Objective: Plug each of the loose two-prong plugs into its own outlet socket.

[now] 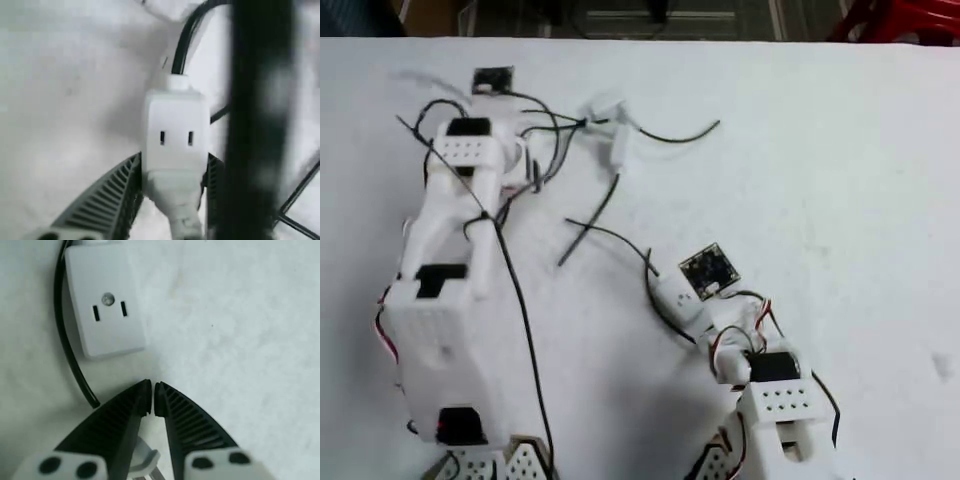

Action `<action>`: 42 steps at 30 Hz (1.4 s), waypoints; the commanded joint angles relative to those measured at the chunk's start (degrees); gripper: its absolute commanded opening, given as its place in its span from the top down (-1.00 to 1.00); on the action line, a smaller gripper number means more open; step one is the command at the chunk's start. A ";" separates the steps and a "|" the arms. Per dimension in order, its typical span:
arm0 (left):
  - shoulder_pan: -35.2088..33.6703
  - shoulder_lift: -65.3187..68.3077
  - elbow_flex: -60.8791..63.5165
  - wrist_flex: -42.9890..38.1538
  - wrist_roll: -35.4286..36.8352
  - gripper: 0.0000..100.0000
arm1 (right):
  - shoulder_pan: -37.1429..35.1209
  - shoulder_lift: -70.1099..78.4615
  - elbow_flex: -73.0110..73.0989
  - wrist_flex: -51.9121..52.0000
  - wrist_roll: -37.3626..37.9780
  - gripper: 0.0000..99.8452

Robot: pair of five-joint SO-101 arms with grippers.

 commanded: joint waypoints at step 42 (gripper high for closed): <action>-2.33 -61.93 63.91 -10.02 -2.02 0.50 | -0.48 -0.84 -0.26 -0.75 0.00 0.94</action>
